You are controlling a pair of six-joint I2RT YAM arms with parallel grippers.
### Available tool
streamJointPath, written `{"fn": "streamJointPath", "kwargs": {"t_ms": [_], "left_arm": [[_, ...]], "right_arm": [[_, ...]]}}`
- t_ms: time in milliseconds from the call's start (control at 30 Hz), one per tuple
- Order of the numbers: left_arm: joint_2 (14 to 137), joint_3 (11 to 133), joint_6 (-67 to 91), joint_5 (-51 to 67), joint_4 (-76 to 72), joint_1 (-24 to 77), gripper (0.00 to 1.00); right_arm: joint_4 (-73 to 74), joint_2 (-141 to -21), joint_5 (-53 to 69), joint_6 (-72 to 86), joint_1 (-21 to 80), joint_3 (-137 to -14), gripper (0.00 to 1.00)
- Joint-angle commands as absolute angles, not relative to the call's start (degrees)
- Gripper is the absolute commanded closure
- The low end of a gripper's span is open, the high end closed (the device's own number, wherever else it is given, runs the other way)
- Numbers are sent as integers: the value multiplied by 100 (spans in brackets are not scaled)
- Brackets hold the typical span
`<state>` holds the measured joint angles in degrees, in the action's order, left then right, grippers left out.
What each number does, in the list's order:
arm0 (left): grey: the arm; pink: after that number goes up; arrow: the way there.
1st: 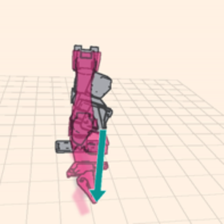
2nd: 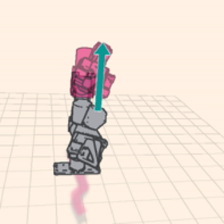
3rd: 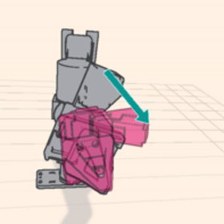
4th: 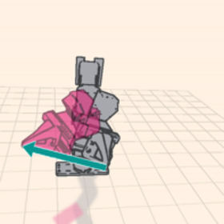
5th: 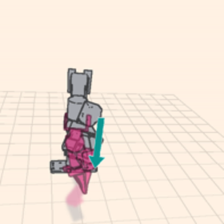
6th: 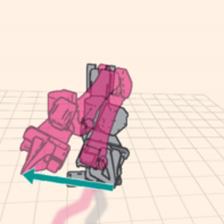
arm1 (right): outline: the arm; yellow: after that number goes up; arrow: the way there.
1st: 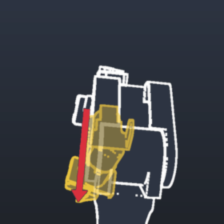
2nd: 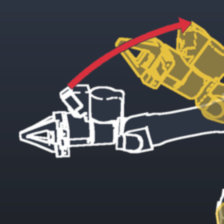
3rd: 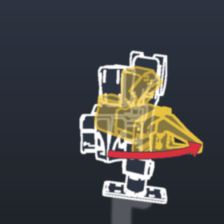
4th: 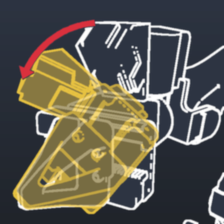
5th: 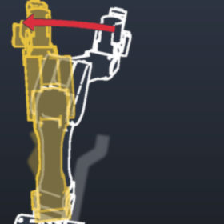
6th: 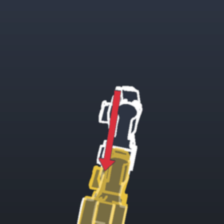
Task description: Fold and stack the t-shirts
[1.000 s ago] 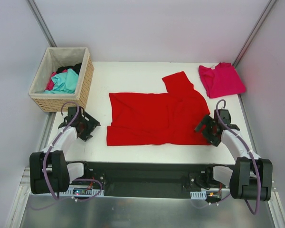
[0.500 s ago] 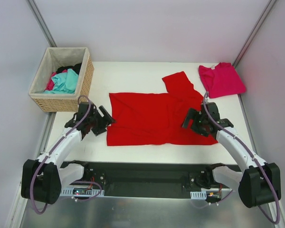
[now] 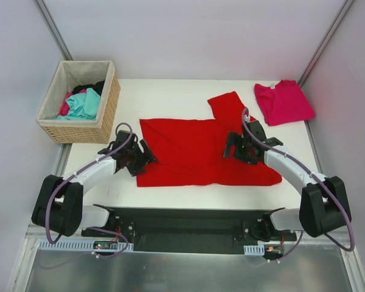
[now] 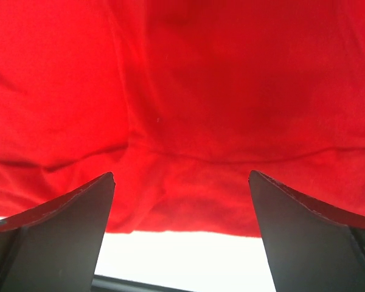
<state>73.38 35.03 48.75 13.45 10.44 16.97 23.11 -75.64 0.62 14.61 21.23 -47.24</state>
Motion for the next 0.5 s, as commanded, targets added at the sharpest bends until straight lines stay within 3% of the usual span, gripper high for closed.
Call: {"fn": "streamJointPath", "kwargs": {"t_ms": [0, 467], "left_arm": [[7497, 3612, 5089, 1468, 721, 1933, 25], [7848, 3823, 4992, 1556, 659, 1986, 25]], "right_arm": [[2154, -7962, -159, 1301, 2136, -5185, 3], [1942, -9140, 132, 1178, 2461, -6292, 2]]}}
